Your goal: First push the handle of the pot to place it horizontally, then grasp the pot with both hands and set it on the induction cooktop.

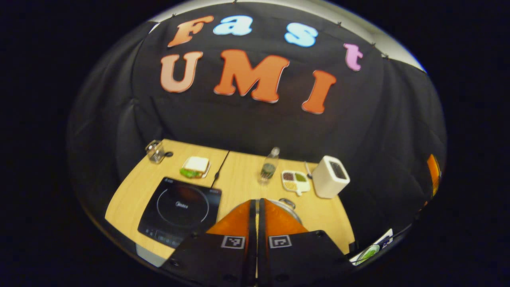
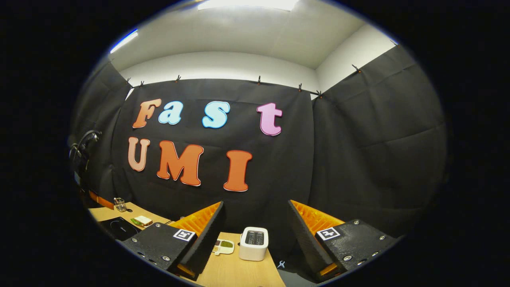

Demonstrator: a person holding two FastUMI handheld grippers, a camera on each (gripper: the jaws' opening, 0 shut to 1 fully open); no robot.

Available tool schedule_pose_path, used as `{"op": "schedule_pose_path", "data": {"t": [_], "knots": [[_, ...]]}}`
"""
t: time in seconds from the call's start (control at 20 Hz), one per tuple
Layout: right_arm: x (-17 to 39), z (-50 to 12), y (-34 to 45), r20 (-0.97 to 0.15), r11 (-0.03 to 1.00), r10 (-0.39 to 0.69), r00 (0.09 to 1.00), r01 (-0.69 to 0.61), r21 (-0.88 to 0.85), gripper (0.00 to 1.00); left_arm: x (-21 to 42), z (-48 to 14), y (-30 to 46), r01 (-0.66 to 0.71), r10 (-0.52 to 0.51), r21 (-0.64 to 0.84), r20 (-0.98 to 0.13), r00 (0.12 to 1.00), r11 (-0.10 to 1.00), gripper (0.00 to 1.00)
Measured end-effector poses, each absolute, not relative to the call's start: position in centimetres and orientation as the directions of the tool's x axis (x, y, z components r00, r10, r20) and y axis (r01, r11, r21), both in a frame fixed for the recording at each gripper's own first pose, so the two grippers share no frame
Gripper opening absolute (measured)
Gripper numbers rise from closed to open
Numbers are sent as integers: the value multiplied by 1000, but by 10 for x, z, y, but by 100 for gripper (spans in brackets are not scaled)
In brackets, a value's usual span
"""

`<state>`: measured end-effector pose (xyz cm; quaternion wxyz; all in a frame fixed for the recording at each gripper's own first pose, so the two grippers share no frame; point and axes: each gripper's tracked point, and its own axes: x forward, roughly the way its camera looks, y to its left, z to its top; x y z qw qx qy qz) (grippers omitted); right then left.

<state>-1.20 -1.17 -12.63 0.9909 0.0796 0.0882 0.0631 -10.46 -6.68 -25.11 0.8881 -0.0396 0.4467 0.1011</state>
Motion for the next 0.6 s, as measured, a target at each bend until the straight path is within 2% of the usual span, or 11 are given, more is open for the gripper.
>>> {"op": "schedule_pose_path", "data": {"t": [0.05,0.1,0.25,0.3,0.6], "knots": [[-14,-131,-9,-177,976,150,973,-116,186,95,-110,-271,-64,-235,139,12,-837,530,972,12],[-18,-134,-6,-185,973,160,970,-122,197,95,-118,-281,-75,-256,108,-22,-869,483,966,8],[-25,-151,-6,-225,973,166,960,-122,196,95,-145,-321,-95,-308,39,-74,-938,344,948,8],[-26,-156,-7,-236,974,167,957,-123,189,97,-154,-334,-95,-320,35,-67,-952,303,945,8],[-33,-175,-7,-288,976,171,942,-123,177,95,-212,-384,-105,-425,-30,-59,-997,75,903,8]]}}
